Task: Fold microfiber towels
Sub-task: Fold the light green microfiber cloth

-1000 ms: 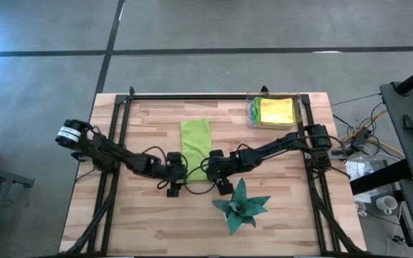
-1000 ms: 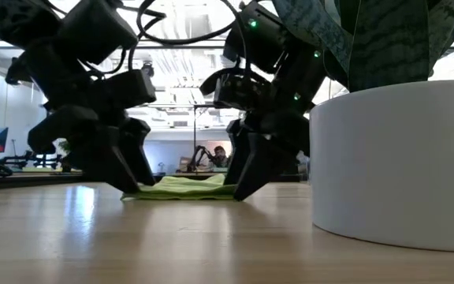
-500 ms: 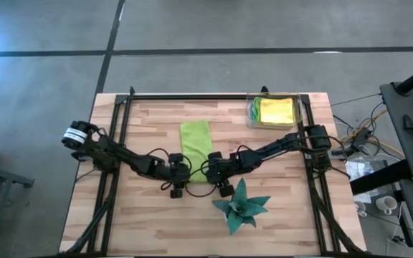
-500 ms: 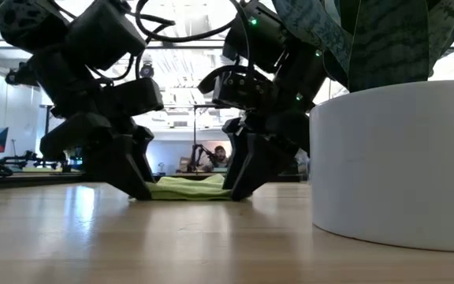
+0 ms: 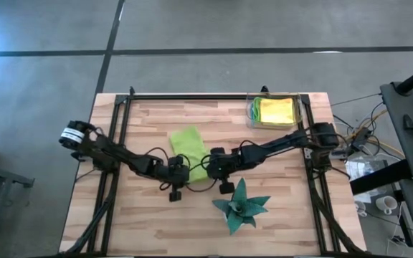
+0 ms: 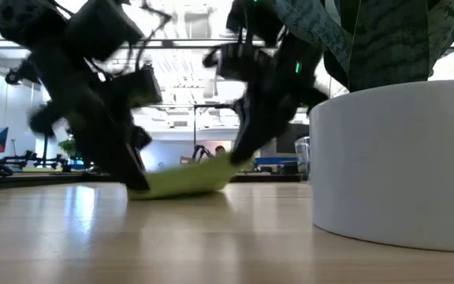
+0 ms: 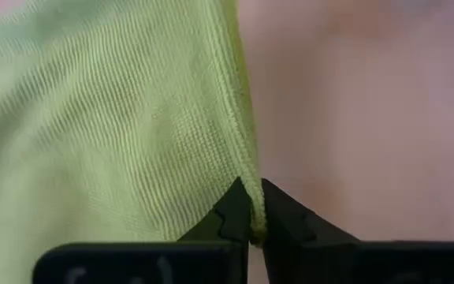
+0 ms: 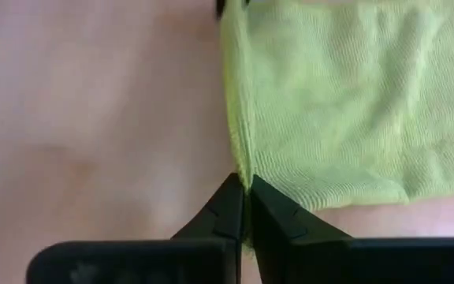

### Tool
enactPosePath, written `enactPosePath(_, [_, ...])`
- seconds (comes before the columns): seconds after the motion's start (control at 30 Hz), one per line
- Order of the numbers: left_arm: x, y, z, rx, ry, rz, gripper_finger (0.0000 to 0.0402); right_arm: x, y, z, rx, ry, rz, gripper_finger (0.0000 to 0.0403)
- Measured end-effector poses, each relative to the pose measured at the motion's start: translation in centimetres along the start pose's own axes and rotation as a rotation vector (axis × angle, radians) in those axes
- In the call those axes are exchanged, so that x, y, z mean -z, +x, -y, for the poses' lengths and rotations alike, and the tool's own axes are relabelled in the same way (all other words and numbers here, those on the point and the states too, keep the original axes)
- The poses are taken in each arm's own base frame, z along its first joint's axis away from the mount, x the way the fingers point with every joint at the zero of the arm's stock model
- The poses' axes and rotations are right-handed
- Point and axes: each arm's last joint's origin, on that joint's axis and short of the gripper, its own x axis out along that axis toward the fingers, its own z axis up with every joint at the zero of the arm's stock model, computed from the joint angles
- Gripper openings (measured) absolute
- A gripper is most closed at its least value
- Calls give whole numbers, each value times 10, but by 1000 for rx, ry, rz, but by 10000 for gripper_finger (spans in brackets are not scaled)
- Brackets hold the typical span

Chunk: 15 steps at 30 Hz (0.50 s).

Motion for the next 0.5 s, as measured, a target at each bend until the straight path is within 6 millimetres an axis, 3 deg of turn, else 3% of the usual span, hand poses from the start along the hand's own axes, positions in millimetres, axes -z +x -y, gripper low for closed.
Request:
enactPosePath(0.13, [-16, -21, 12, 141, -32, 71, 3, -5, -16, -5, -99, 19, -9, 12])
enactPosePath(0.33, [-28, -44, 20, 200, -45, 127, 3, -24, -34, -13, -134, 6, 15, 11])
enactPosePath(0.5, [-23, -59, 15, 124, -72, 84, 3, -41, -44, -4, -2, -83, 66, 11])
